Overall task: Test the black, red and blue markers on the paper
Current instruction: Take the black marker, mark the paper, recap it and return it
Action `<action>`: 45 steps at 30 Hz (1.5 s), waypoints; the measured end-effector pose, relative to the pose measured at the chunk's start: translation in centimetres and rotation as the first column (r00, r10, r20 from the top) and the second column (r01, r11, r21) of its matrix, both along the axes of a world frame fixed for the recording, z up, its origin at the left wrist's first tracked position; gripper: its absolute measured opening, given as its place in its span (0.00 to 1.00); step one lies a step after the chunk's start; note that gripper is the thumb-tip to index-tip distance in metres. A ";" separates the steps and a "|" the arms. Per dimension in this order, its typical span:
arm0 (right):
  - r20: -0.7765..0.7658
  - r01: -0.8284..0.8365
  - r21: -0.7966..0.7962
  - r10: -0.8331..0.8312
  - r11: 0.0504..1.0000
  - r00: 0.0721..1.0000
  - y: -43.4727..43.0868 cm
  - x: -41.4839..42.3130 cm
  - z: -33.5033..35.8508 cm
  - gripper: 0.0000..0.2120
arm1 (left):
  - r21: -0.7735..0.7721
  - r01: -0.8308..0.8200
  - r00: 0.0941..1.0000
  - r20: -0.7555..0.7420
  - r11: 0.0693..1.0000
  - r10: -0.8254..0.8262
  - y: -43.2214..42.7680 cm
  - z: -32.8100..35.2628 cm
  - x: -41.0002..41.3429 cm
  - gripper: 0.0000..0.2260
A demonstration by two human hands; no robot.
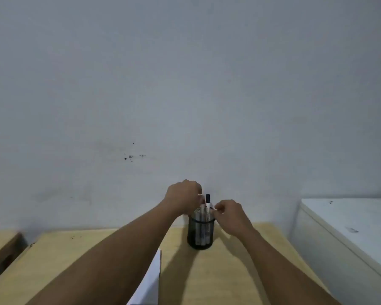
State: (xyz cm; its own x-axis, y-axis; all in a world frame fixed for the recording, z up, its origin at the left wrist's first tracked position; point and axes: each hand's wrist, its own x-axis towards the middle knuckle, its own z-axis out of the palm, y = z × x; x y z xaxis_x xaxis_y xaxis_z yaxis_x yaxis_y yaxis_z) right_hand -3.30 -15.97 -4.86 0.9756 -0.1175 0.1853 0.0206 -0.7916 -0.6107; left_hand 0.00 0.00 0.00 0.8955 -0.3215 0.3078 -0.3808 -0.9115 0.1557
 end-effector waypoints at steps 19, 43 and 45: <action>0.266 -0.089 0.374 -0.014 0.923 0.964 3.3 -1.3 7.8 0.03 | -0.650 0.131 0.990 0.046 0.749 -0.133 -0.3 7.1 -1.8 0.10; 0.246 -0.295 0.353 0.216 0.888 0.945 21.1 -6.9 9.7 0.08 | -0.902 -0.009 0.999 0.009 0.433 0.039 18.5 6.9 -9.4 0.04; 0.210 -0.246 0.300 0.188 0.922 0.959 21.6 -6.7 8.7 0.13 | -0.918 -0.050 0.998 -0.029 0.394 0.059 19.0 5.2 -8.9 0.02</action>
State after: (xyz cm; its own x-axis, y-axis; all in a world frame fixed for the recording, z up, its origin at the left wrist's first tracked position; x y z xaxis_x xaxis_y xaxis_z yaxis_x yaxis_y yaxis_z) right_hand -9.96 5.62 3.89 0.9394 0.0117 0.3425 0.2986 -0.5183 -0.8013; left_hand -8.88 19.05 5.21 0.8966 0.2082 0.3908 -0.3408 -0.2390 0.9092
